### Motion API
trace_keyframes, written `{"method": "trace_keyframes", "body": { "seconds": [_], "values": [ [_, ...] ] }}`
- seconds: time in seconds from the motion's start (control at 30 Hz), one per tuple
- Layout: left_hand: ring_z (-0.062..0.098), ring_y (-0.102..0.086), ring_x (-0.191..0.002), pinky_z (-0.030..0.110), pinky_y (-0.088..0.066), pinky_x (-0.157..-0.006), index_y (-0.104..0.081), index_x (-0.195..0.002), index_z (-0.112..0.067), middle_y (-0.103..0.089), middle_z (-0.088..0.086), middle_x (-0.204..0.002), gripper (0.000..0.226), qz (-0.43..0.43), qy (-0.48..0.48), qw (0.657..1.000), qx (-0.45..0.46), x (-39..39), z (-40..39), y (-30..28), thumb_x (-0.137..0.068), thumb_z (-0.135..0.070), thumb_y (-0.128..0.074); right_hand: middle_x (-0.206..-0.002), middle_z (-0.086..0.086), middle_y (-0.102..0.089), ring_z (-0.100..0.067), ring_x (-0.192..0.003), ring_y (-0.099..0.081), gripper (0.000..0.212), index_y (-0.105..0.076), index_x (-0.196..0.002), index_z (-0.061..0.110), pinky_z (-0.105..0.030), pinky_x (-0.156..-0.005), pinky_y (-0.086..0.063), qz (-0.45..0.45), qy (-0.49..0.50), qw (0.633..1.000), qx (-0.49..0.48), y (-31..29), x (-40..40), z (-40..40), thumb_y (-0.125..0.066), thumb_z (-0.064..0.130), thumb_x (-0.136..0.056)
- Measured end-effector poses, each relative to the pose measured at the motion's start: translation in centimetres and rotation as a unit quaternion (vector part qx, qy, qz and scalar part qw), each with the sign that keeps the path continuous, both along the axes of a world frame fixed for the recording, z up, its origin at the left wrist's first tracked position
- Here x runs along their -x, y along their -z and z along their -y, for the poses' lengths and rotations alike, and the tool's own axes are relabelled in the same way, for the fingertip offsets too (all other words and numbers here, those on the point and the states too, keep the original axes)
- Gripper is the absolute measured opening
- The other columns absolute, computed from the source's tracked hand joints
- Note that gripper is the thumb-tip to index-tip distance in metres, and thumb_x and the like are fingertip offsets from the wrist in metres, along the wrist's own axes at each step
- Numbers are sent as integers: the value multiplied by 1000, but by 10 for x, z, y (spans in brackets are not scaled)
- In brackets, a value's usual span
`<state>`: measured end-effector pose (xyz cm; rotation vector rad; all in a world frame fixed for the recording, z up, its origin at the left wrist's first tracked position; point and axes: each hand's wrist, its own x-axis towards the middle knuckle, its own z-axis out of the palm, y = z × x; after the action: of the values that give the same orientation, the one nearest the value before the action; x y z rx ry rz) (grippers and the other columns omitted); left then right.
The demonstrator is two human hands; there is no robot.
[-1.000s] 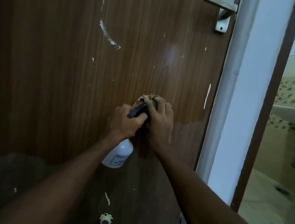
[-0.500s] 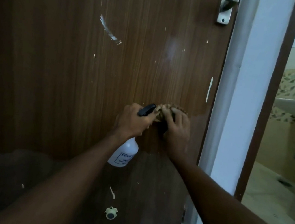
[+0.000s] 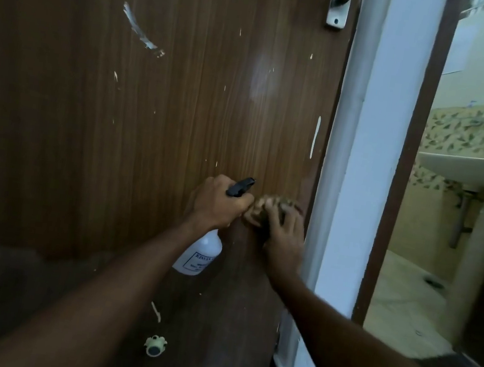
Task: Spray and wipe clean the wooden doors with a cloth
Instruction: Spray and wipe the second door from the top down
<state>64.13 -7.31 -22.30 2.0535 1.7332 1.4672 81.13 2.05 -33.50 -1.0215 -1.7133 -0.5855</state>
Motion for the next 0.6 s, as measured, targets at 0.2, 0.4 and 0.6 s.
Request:
{"method": "trace_keyframes", "body": {
  "seconds": [0.2, 0.4, 0.6],
  "values": [
    [24, -71, -52, 50, -63, -55, -76, -75, -10, -74, 8, -66, 42, 6, -3, 1000, -3, -18, -8, -8, -86, -49, -63, -153, -14, -38, -38, -139, -41, 64, -38, -154, 26, -52, -103, -50, -25, -33, 998, 38, -25, -20, -8, -54, 25, -92],
    [19, -70, -51, 33, -56, -51, -73, -73, -14, -73, 3, -64, 40, -19, -2, 1000, -17, -56, -16, -18, -96, -46, -65, -150, -15, -42, -38, -137, -42, 65, -45, -153, 21, -48, -98, -52, -90, -28, 995, 33, -39, -19, -6, -42, 28, -88],
    [29, -72, -60, 42, -61, -58, -74, -77, -10, -74, 9, -68, 39, 8, 13, 1000, -6, -76, -22, -12, -95, -44, -65, -144, -12, -49, -31, -129, -48, 60, -51, -148, 19, -40, -97, -51, -58, -49, 997, -9, -39, -36, -13, -69, 11, -91]
  ]
}}
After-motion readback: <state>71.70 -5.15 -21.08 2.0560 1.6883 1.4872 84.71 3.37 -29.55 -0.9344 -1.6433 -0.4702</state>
